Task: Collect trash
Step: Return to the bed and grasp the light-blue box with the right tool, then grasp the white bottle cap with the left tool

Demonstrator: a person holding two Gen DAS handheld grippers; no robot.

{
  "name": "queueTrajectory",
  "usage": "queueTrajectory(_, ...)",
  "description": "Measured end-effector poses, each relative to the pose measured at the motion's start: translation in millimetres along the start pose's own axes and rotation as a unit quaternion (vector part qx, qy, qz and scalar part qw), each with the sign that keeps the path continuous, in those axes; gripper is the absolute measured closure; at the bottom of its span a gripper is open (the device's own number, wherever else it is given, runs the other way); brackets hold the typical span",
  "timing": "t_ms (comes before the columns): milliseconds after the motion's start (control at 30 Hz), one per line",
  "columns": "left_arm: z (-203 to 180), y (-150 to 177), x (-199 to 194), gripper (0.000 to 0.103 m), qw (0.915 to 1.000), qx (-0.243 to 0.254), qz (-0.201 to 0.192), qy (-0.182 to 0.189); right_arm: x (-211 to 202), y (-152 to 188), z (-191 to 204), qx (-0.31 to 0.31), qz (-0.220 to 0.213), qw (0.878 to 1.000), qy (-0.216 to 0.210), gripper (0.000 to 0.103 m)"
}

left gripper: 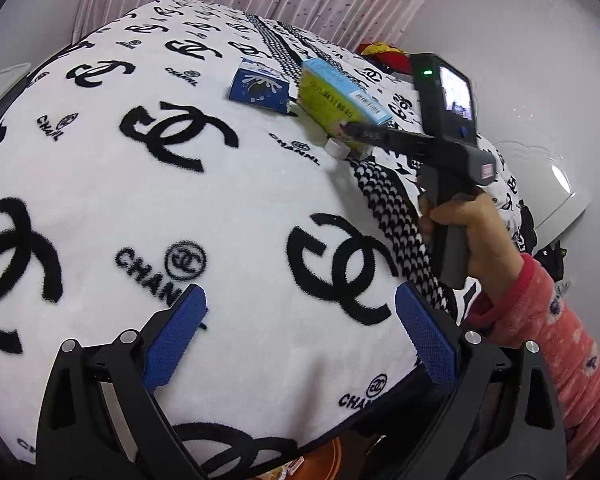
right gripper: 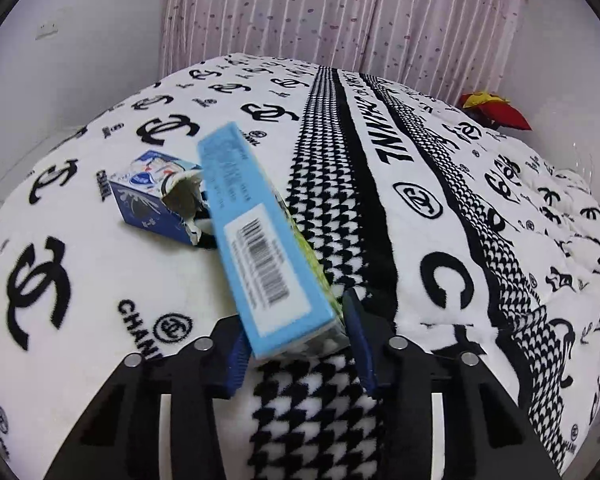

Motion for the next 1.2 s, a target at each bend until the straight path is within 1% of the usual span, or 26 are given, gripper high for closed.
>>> queueTrajectory(100, 0, 0, 1, 0.01, 1.0, -0.001, 0.001, -0.001, -12, 2, -5, 0.007, -0.007, 1.0, -0.008, 0.068)
queueTrajectory(200, -3, -1, 3, 0.01, 1.0, 0.005, 0.0, -0.006, -24, 4, -9, 0.011, -0.015, 1.0, -0.011, 0.069)
queueTrajectory(400, -14, -17, 23, 0.01, 0.9991, 0.033, 0.0, -0.027, -51, 10, -18, 0.017, -0.031, 0.999, -0.021, 0.072)
queueTrajectory(500, -26, -30, 37, 0.01, 0.9971, 0.061, -0.007, -0.046, -66, 11, -27, 0.022, -0.04, 0.999, -0.024, 0.073)
queueTrajectory(600, -42, -45, 57, 0.01, 0.9939, 0.094, -0.008, -0.057, -78, 15, -37, 0.027, -0.047, 0.998, -0.024, 0.074)
queueTrajectory(833, -64, -84, 119, 0.01, 0.9826, 0.149, -0.004, -0.111, -100, 27, -65, 0.044, -0.058, 0.997, -0.027, 0.074)
queueTrajectory(933, -70, -101, 143, 0.01, 0.9774, 0.164, -0.011, -0.133, -112, 34, -76, 0.047, -0.066, 0.996, -0.029, 0.074)
queueTrajectory(1067, -71, -118, 173, 0.01, 0.9726, 0.165, -0.008, -0.163, -124, 40, -86, 0.05, -0.074, 0.995, -0.033, 0.074)
queueTrajectory(1133, -71, -124, 185, 0.012, 0.9732, 0.16, -0.005, -0.165, -128, 44, -90, 0.053, -0.077, 0.995, -0.038, 0.074)
queueTrajectory(1200, -71, -127, 194, 0.031, 0.9734, 0.155, -0.001, -0.168, -132, 47, -93, 0.053, -0.08, 0.995, -0.038, 0.074)
Point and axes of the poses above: each gripper's, at about its wrist camera, not at the fingertips, and x roughly the way its jaws point, z to its left, y to its underside, the point moved 10 cm from there along x, roughly the way its jaws point, and after that the axes turned 5 degrees about -x, right-handed, at the moved point
